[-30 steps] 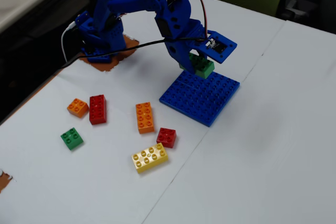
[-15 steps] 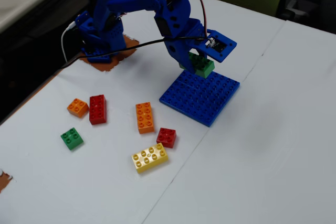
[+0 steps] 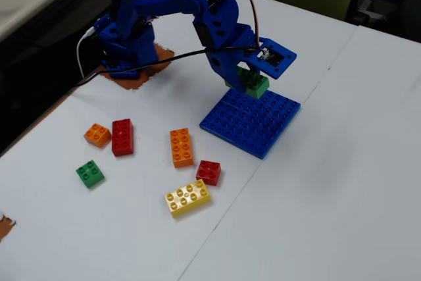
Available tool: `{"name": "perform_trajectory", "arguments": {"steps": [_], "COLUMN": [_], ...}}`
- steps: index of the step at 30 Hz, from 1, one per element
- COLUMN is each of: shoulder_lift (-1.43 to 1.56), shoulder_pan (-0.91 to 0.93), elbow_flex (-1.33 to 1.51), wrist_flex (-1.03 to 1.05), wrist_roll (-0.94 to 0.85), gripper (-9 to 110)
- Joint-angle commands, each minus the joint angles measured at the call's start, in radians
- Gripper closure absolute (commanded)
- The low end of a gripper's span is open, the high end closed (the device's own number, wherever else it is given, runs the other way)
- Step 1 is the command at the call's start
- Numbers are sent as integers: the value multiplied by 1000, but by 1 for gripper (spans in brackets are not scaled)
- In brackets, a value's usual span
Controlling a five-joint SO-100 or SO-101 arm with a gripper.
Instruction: Pick up the 2x4 green block and go up the 8x8 blue block.
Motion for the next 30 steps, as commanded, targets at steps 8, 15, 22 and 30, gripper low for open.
{"name": "perform_trajectory", "arguments": {"steps": [8, 15, 22, 30], "shoulder_lift": [91, 97, 97, 100], "shoulder_pan": [-2, -2, -2, -2], "elbow_flex": [-20, -20, -17, -14], "wrist_flex": [-2, 9, 9, 9], "wrist_roll": [3, 3, 3, 3], "gripper": [101, 101, 101, 101]}}
